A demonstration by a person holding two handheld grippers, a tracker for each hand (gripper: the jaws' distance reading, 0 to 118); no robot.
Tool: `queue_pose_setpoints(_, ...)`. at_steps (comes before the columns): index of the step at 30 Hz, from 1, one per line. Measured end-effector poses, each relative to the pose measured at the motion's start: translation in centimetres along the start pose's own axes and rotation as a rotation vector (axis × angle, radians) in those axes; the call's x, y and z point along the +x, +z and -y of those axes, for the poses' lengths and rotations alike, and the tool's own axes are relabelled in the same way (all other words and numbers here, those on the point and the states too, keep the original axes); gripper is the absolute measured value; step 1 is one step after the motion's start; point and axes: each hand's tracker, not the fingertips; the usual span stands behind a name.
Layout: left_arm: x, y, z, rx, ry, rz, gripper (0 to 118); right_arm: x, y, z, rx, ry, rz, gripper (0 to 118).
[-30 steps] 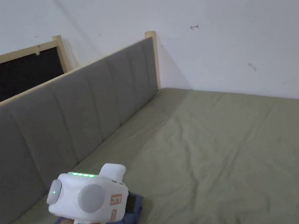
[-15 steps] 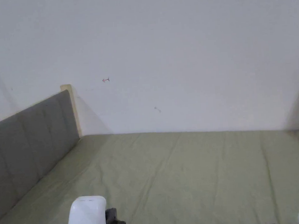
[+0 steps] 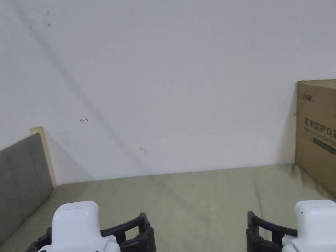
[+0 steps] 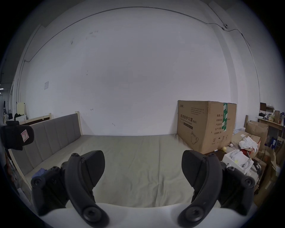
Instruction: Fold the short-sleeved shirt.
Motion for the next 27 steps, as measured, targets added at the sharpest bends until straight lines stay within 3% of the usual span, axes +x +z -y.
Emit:
queue_pose_setpoints(6,1.5,0.2,-0.8,0.008,-0.089,-0.079,117,0.2,-0.4,-0.4,0.003,-0.003,-0.008,104)
queue_pose_setpoints(18,1.3,0.8,-0.9,0.019,-0.070,-0.134,117,0.4,-0.9,-0.5,-0.024,-0.023,-0.029,104)
queue_pose_setpoints(27,1.2,0.3,-0.5,0.044,-0.065,-0.079,118,-0.2,-1.0,-0.3,-0.032,0.010,-0.039,104)
